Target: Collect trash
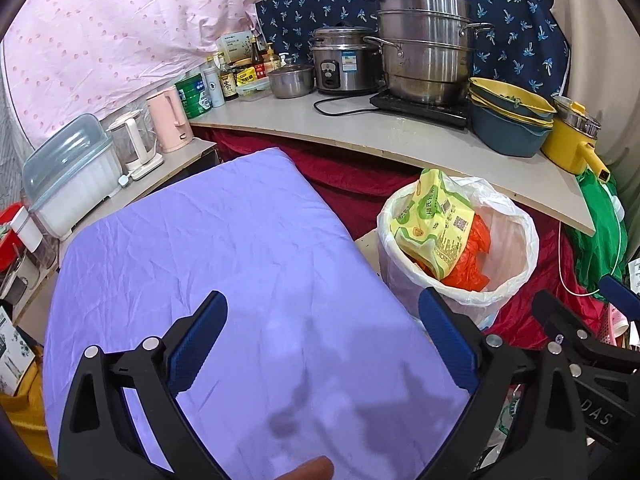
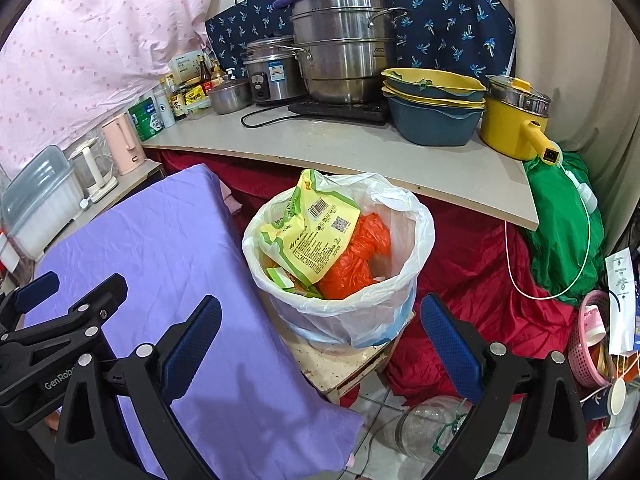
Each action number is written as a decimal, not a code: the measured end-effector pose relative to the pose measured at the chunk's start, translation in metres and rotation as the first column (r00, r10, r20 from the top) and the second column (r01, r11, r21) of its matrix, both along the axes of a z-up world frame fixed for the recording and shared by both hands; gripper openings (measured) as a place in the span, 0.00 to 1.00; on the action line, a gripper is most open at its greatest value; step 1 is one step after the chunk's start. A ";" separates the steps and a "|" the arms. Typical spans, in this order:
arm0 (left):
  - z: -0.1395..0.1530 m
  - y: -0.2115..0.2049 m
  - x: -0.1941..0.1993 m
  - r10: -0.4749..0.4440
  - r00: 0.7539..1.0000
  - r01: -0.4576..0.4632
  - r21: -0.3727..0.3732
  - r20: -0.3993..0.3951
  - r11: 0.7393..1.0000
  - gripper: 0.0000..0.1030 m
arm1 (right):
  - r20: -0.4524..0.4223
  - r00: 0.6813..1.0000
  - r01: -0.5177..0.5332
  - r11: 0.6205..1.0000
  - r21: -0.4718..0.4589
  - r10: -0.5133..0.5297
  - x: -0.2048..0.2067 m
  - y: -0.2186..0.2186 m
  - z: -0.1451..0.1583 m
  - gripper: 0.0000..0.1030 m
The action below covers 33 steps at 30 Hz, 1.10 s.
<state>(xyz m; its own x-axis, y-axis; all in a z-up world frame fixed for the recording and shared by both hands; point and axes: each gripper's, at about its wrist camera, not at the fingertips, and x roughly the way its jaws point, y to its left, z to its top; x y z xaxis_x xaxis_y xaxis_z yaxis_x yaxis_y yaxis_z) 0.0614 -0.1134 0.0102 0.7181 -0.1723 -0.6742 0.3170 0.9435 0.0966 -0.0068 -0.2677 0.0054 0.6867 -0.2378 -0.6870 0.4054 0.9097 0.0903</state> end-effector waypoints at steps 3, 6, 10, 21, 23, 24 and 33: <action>-0.003 0.000 -0.001 0.000 1.000 0.000 0.003 -0.003 1.000 0.89 | -0.001 1.000 0.002 1.000 -0.004 -0.002 -0.001 0.001 -0.001 0.93; -0.005 0.001 0.001 0.007 1.000 -0.007 0.002 -0.010 1.000 0.89 | -0.003 1.000 0.005 1.000 -0.001 -0.005 -0.002 0.000 -0.003 0.93; -0.006 0.003 0.001 0.022 1.000 -0.022 -0.004 -0.011 1.000 0.89 | -0.011 1.000 0.010 1.000 0.000 -0.010 -0.001 -0.002 -0.006 0.93; -0.012 0.002 0.001 0.019 1.000 -0.018 0.002 -0.023 1.000 0.89 | -0.031 0.999 0.023 1.000 0.001 -0.023 -0.003 -0.005 -0.017 0.93; -0.013 0.001 0.001 0.016 1.000 -0.016 0.003 -0.024 1.000 0.89 | -0.031 0.999 0.021 1.000 0.001 -0.021 -0.003 -0.005 -0.017 0.93; -0.013 0.001 0.001 0.014 1.000 -0.014 0.004 -0.024 1.000 0.89 | -0.031 0.999 0.021 1.000 0.000 -0.021 -0.003 -0.005 -0.017 0.93; -0.014 -0.001 0.001 0.011 1.000 -0.011 0.006 -0.024 1.000 0.89 | -0.030 0.999 0.021 1.000 0.003 -0.021 -0.002 -0.006 -0.017 0.93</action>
<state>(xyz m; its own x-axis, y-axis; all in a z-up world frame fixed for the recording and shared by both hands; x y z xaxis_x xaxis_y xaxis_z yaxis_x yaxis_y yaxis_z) 0.0626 -0.1143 -0.0034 0.7035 -0.1608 -0.6922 0.3093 0.9463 0.0945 -0.0089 -0.2733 -0.0114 0.6605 -0.2495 -0.7081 0.4267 0.9008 0.0806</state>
